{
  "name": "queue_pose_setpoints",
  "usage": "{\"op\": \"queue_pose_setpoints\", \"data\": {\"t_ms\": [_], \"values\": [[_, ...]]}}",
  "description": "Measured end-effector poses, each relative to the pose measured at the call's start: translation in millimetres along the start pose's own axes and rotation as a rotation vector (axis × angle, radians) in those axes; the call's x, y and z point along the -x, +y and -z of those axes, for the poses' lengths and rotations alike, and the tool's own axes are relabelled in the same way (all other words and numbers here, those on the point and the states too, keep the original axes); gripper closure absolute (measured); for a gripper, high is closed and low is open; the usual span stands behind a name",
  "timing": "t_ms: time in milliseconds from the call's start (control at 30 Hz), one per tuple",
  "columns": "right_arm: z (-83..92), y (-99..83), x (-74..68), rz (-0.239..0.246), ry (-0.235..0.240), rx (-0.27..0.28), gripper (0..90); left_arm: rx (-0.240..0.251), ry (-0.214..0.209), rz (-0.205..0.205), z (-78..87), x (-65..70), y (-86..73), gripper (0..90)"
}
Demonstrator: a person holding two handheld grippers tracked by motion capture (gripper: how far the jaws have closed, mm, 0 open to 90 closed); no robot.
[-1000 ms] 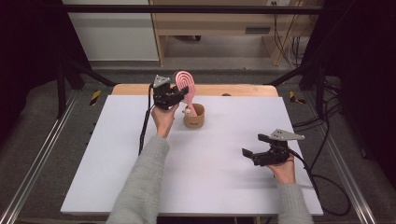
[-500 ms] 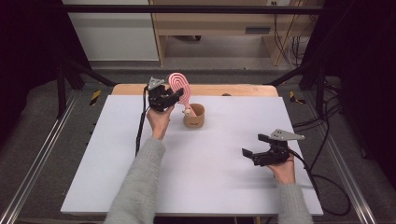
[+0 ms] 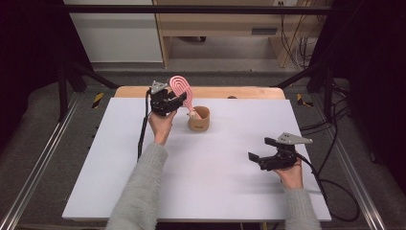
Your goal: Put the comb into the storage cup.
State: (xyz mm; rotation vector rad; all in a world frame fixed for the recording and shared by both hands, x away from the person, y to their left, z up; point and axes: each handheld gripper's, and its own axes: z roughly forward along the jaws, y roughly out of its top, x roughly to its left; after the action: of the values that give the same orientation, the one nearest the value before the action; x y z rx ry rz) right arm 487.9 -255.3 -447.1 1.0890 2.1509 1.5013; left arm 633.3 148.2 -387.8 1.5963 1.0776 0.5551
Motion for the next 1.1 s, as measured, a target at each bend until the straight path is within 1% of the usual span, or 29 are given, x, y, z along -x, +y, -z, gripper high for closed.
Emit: {"op": "queue_pose_setpoints", "data": {"t_ms": [100, 167, 233, 300, 400, 533, 733, 867, 1000, 1100], "values": [[0.1, 0.0, 0.0, 0.000, 0.000, -0.001, 0.1, -0.001, -0.003, -0.005, 2.4, 0.5, -0.2, 46.4], [0.1, 0.0, 0.1, 0.001, -0.001, -0.001, 0.1, -0.012, -0.006, -0.006, 3.9, 0.0, -0.3, 43.6], [0.2, 0.1, -0.1, -0.001, -0.001, 0.000, 0.1, -0.022, 0.000, -0.014, 5.5, -0.3, -0.5, 40.8], [0.4, 0.3, -0.2, -0.002, -0.001, 0.001, 0.1, -0.019, 0.003, -0.019, 9.0, -0.7, -0.9, 36.9], [0.5, 0.4, -0.2, -0.001, 0.000, 0.002, 0.1, -0.012, 0.004, -0.027, 14.7, -0.7, -0.3, 34.5], [0.2, 0.3, -0.3, -0.002, -0.001, 0.001, 0.1, -0.016, 0.008, -0.051, 23.0, 0.5, 1.1, 28.1], [0.4, 0.7, -0.5, -0.001, -0.002, 0.002, 0.1, -0.018, -0.001, -0.062, 35.2, 1.5, 3.1, 16.6], [0.4, 0.8, -0.8, -0.002, -0.004, 0.002, 0.1, -0.027, -0.005, -0.067, 43.1, 1.7, 5.4, 6.6], [0.6, 1.0, -0.9, -0.003, -0.001, 0.003, 0.1, -0.043, -0.019, -0.084, 50.8, 1.2, 6.2, 2.6], [0.7, 1.0, -0.8, -0.004, -0.001, 0.005, 0.1, -0.044, -0.032, -0.102, 57.1, 1.0, 5.7, 0.3]]}}
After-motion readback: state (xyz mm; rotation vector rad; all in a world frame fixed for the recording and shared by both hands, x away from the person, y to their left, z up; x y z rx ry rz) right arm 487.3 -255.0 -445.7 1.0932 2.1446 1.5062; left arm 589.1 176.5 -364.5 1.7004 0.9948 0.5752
